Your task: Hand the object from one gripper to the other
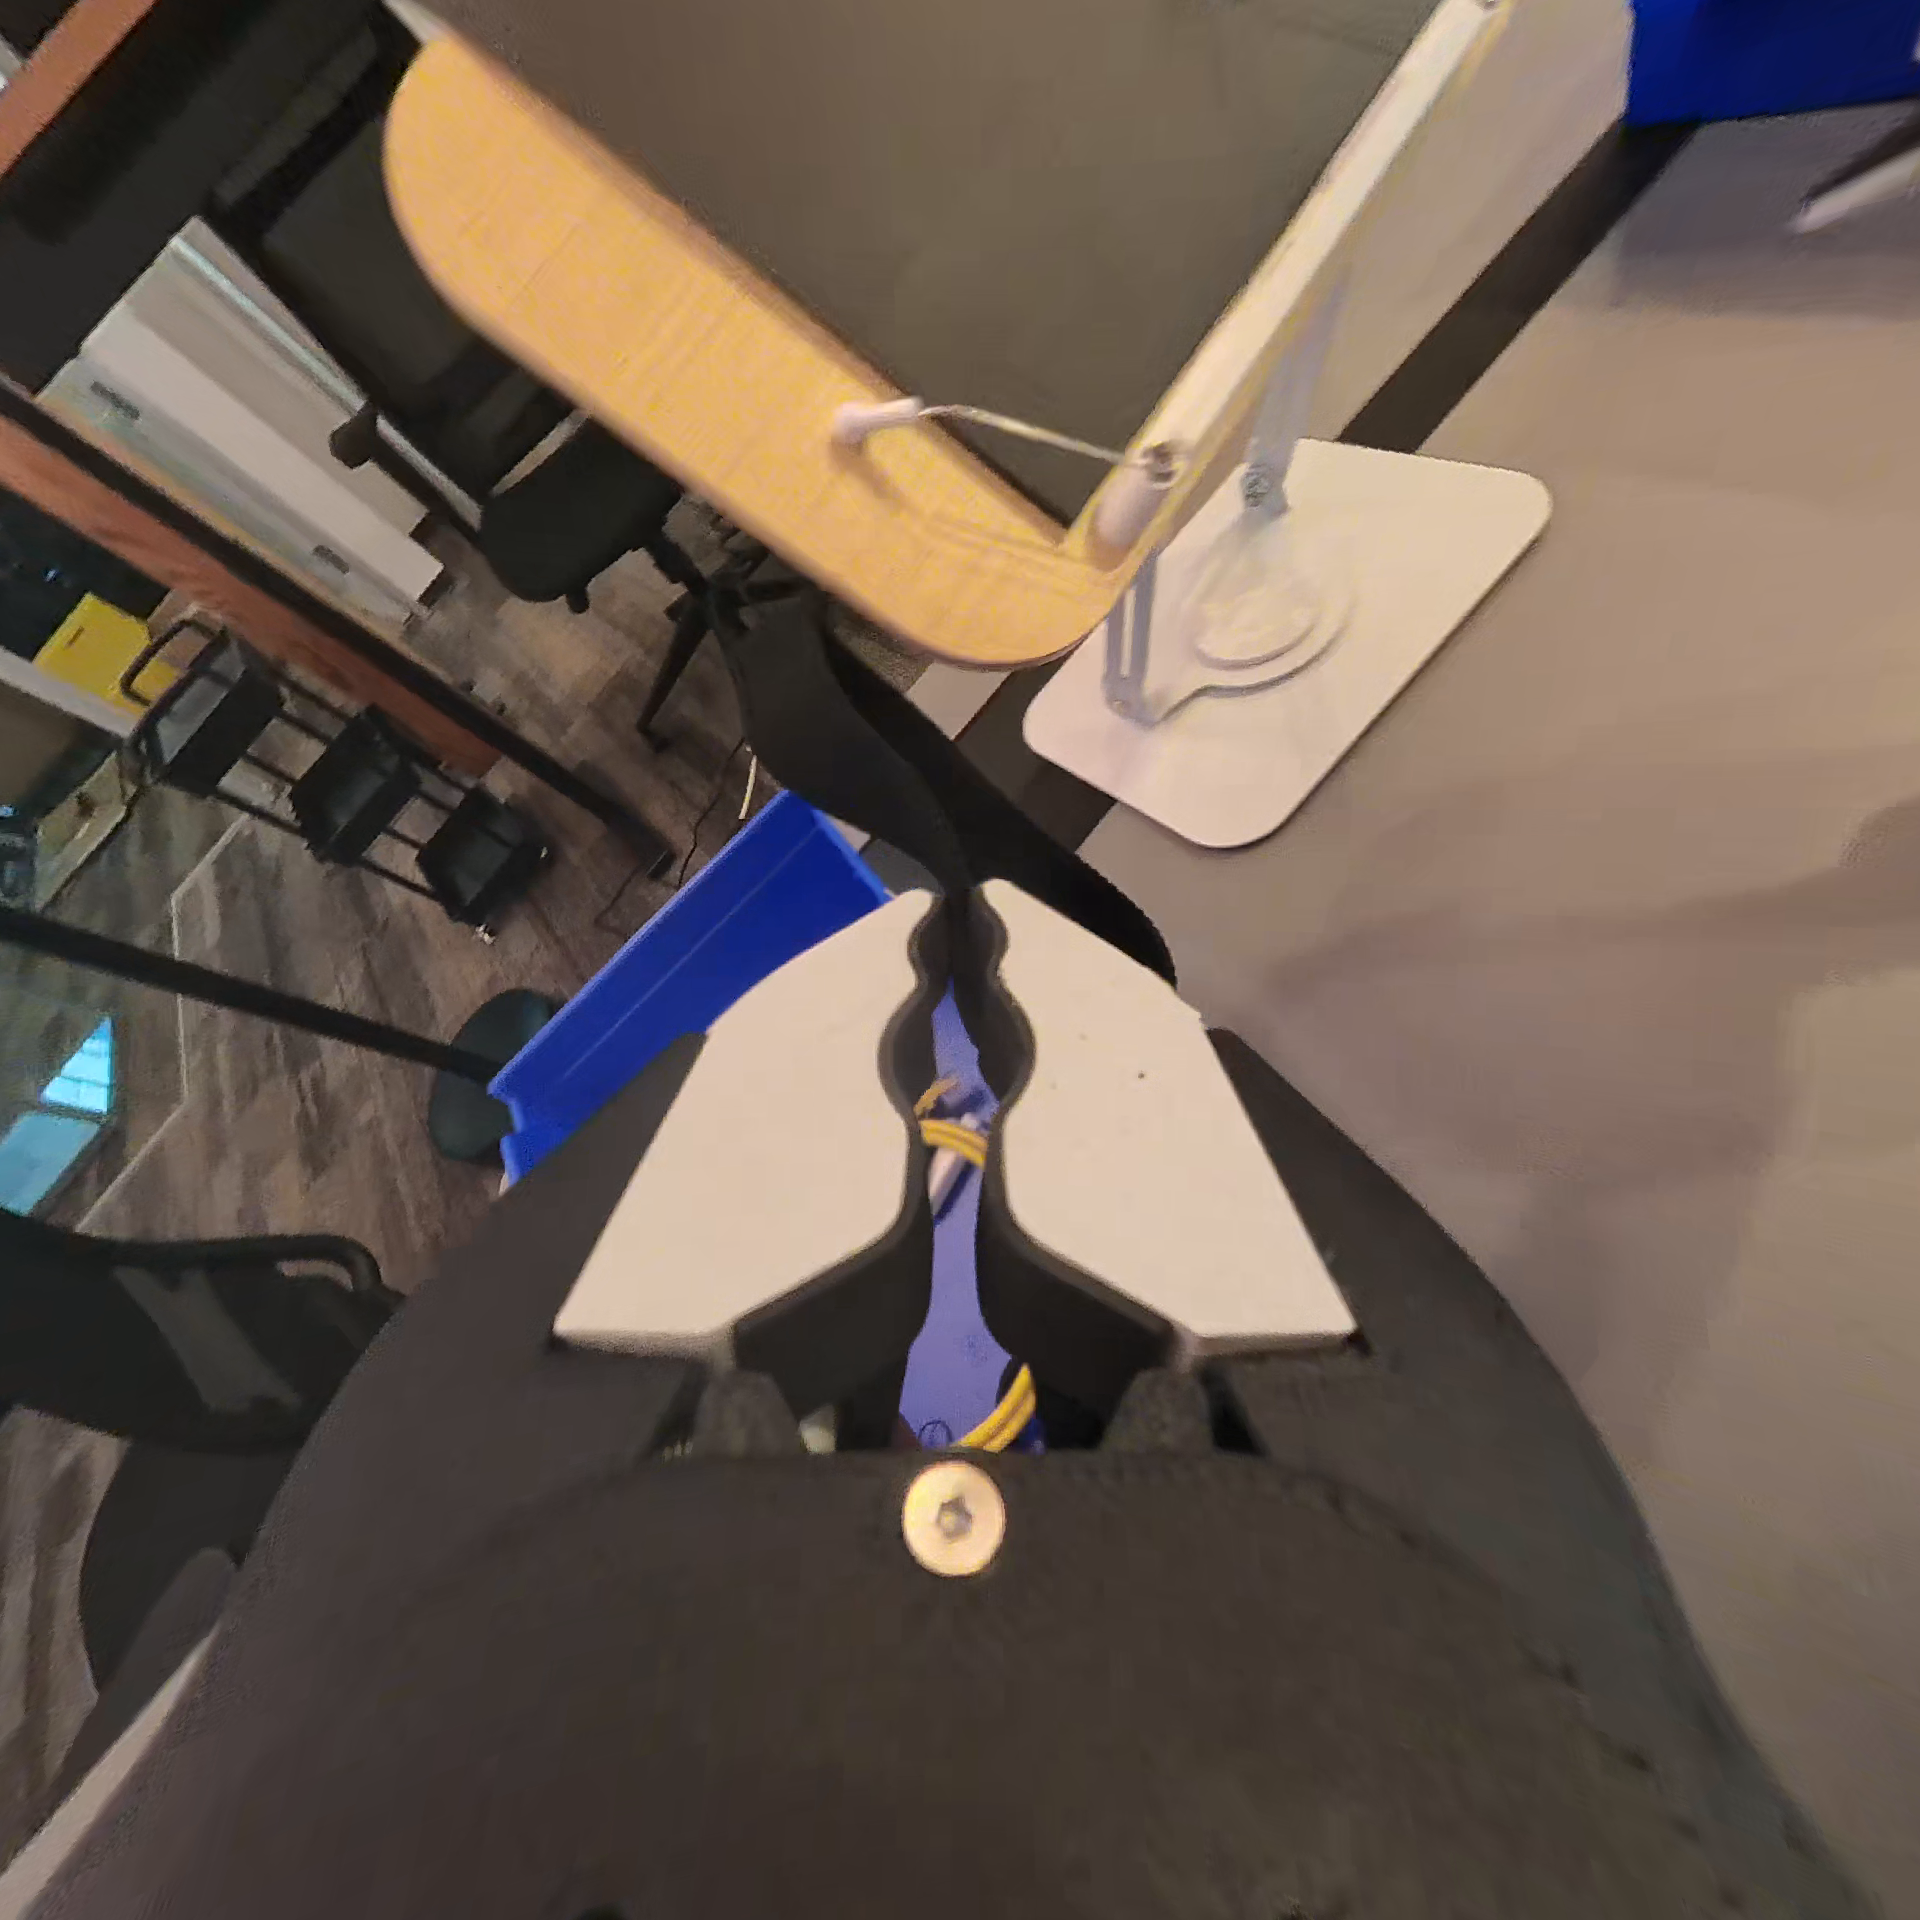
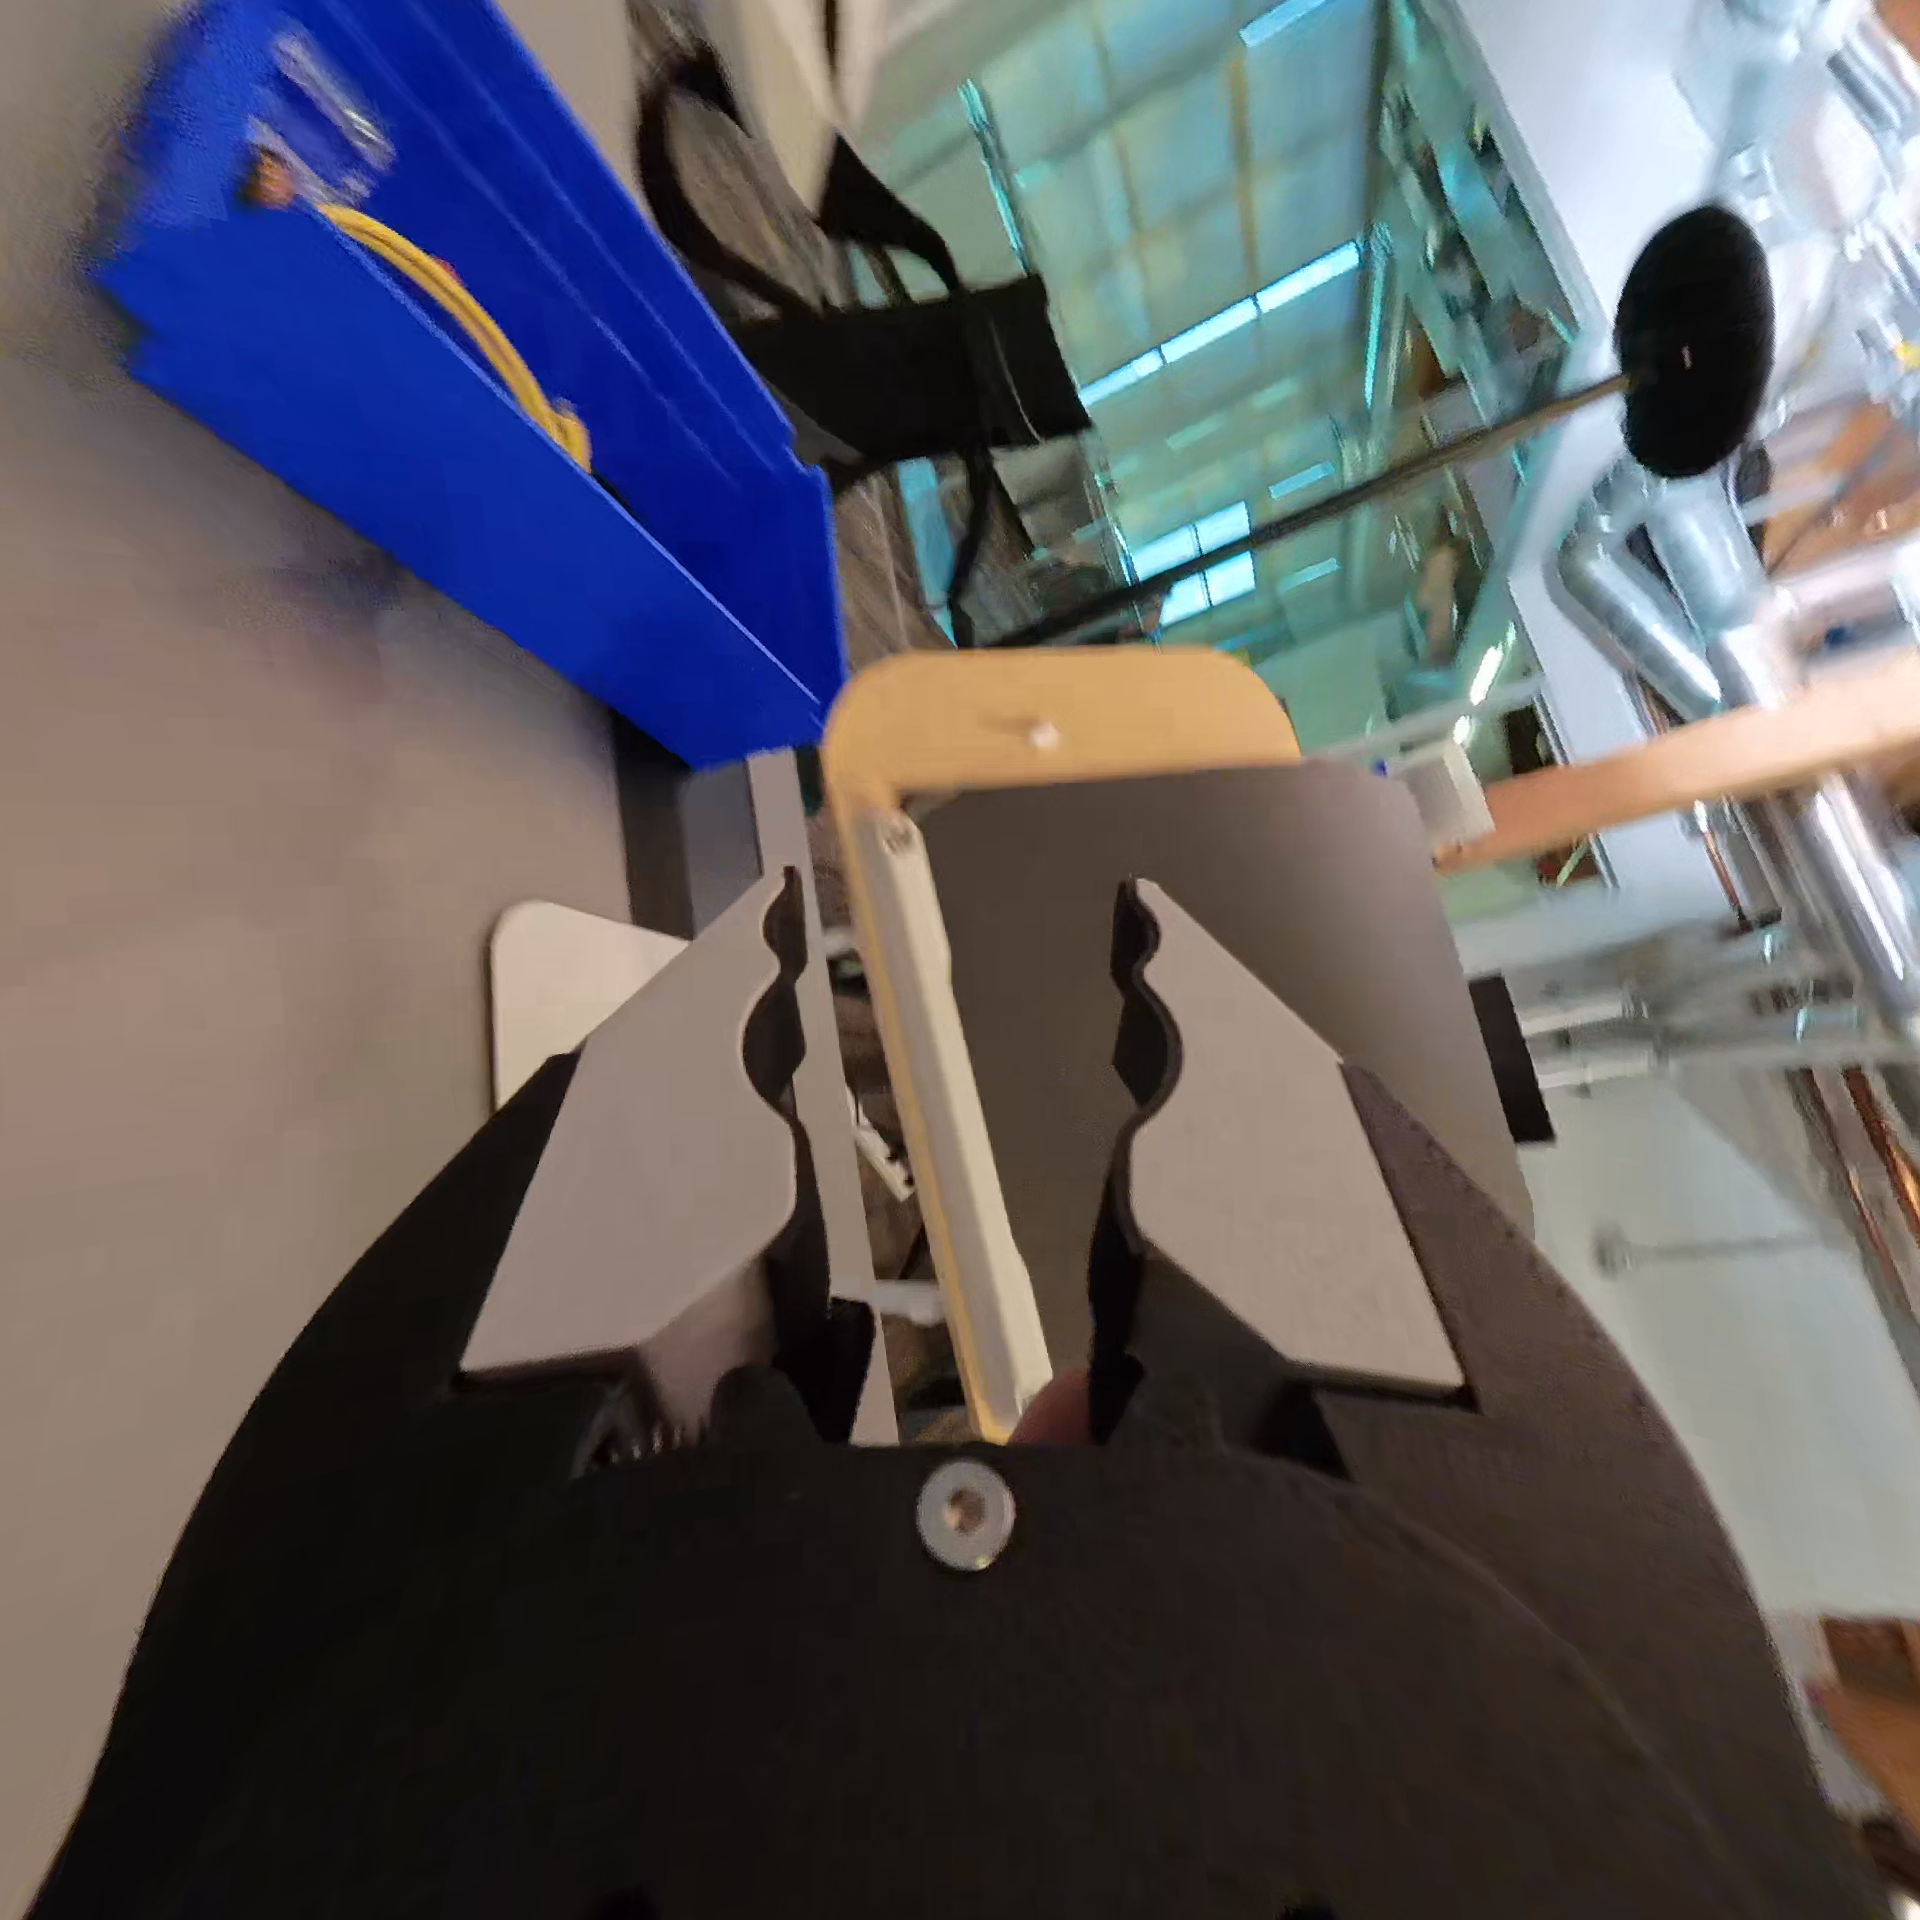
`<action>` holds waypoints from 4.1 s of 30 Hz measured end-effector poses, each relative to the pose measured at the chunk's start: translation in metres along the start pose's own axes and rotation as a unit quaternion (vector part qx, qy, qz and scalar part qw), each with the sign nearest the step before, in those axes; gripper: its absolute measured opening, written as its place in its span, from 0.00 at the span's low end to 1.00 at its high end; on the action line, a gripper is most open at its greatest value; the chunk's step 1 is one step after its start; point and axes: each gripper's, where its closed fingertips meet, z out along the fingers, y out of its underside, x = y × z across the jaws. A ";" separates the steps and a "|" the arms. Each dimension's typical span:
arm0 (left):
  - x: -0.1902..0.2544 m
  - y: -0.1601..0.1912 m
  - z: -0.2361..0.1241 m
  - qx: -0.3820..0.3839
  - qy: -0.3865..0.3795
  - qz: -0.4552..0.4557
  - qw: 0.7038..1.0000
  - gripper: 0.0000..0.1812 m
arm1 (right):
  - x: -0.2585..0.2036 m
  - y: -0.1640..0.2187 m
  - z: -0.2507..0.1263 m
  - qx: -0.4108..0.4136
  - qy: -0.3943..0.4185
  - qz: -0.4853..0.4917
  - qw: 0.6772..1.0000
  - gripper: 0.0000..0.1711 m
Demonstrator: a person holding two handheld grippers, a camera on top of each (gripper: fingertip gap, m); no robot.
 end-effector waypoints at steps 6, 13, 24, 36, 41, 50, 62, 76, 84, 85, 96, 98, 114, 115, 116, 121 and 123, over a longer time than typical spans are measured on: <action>0.041 -0.028 -0.001 0.020 0.055 0.039 0.998 0.01 | -0.040 -0.043 0.018 0.047 -0.026 -0.046 0.997 0.31; 0.085 -0.047 -0.003 0.025 0.112 0.073 0.991 0.01 | -0.053 -0.060 0.021 0.071 -0.016 -0.089 0.993 0.32; 0.111 -0.058 0.000 0.042 0.160 0.064 0.984 0.01 | -0.070 -0.050 0.027 0.047 -0.054 -0.074 0.995 0.00; 0.059 -0.094 -0.040 0.297 0.222 -0.092 0.924 0.22 | -0.031 -0.075 -0.003 0.239 -0.176 0.361 0.884 0.00; 0.071 -0.080 -0.011 0.254 0.225 -0.080 0.937 0.22 | -0.017 -0.077 -0.015 0.298 -0.201 0.434 0.826 0.00; 0.116 -0.109 -0.012 0.346 0.347 -0.124 0.863 0.22 | -0.040 -0.093 -0.019 0.323 -0.282 0.459 0.778 0.00; 0.080 -0.103 0.008 0.340 0.163 -0.069 0.924 0.01 | -0.055 -0.117 -0.028 0.334 -0.318 0.439 0.771 0.00; 0.051 -0.099 0.013 0.307 -0.038 0.051 0.949 0.01 | -0.046 -0.116 -0.030 0.321 -0.286 0.407 0.806 0.00; 0.049 -0.109 -0.011 0.343 0.001 0.022 0.939 0.01 | -0.051 -0.094 -0.008 0.254 -0.203 0.313 0.892 0.15; 0.049 -0.109 -0.013 0.343 0.004 0.025 0.939 0.01 | -0.051 -0.093 -0.008 0.250 -0.194 0.299 0.900 0.21; 0.070 -0.123 -0.032 0.366 0.080 0.018 0.927 0.01 | -0.041 -0.074 -0.007 0.235 -0.133 0.216 0.938 0.28; 0.076 -0.125 -0.033 0.366 0.092 0.022 0.926 0.01 | -0.046 -0.074 -0.005 0.231 -0.135 0.203 0.942 0.28; 0.108 -0.138 -0.035 0.373 0.147 0.022 0.916 0.01 | -0.059 -0.085 -0.001 0.236 -0.118 0.156 0.952 0.17; 0.110 -0.139 -0.035 0.373 0.151 0.021 0.915 0.01 | -0.061 -0.083 0.002 0.227 -0.119 0.151 0.955 0.17; 0.111 -0.139 -0.035 0.374 0.154 0.021 0.914 0.01 | -0.063 -0.080 0.004 0.217 -0.118 0.145 0.958 0.17; 0.113 -0.140 -0.036 0.374 0.157 0.023 0.914 0.01 | -0.062 -0.069 0.012 0.194 -0.101 0.147 0.965 0.05; 0.112 -0.139 -0.035 0.373 0.156 0.022 0.914 0.01 | -0.063 -0.070 0.009 0.201 -0.115 0.158 0.960 0.00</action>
